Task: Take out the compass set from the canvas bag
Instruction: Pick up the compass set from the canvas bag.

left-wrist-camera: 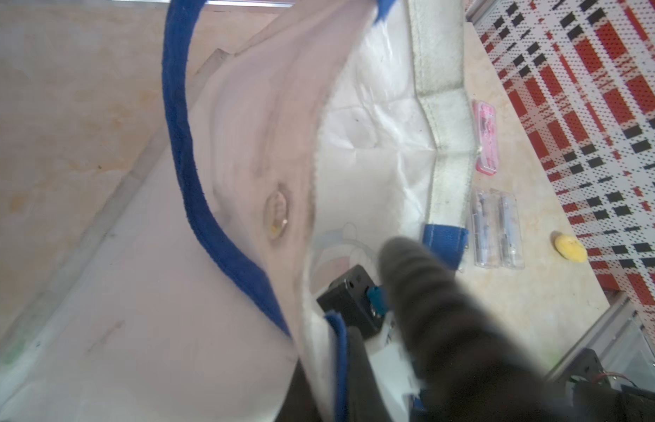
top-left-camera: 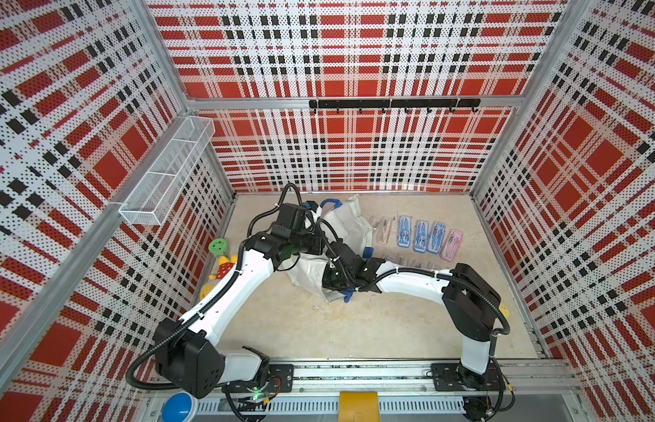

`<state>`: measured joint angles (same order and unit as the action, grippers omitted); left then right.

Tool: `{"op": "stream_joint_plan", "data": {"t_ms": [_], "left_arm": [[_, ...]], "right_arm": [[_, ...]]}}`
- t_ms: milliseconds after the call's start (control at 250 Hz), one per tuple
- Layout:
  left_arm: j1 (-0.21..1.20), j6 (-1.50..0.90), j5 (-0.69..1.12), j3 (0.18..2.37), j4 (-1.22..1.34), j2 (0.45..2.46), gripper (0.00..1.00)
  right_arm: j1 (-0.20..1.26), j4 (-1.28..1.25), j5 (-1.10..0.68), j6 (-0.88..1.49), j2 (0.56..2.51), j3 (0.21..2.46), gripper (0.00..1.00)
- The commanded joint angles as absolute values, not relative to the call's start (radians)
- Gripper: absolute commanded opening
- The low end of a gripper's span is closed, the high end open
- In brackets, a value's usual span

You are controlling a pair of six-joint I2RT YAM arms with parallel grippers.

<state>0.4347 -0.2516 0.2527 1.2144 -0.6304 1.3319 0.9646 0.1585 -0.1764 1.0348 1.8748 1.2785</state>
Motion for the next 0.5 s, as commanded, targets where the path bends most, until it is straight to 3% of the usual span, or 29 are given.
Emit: {"op": "stream_joint_plan", "data": {"t_ms": [0, 236, 496], "left_arm": [[0.463, -0.262, 0.322, 1.184, -0.573, 1.274, 0.0], [0.48, -0.273, 0.344, 1.137, -0.545, 1.233, 0.0], [0.505, -0.28, 0.342, 1.134, -0.537, 1.236, 0.0]], "right_arm": [[0.922, 0.089, -0.116, 1.09, 1.796, 1.225, 0.55], [0.887, 0.186, 0.008, 1.148, 1.758, 1.207, 0.6], [0.869, 0.168, 0.021, 1.245, 1.862, 1.244, 0.61]]}}
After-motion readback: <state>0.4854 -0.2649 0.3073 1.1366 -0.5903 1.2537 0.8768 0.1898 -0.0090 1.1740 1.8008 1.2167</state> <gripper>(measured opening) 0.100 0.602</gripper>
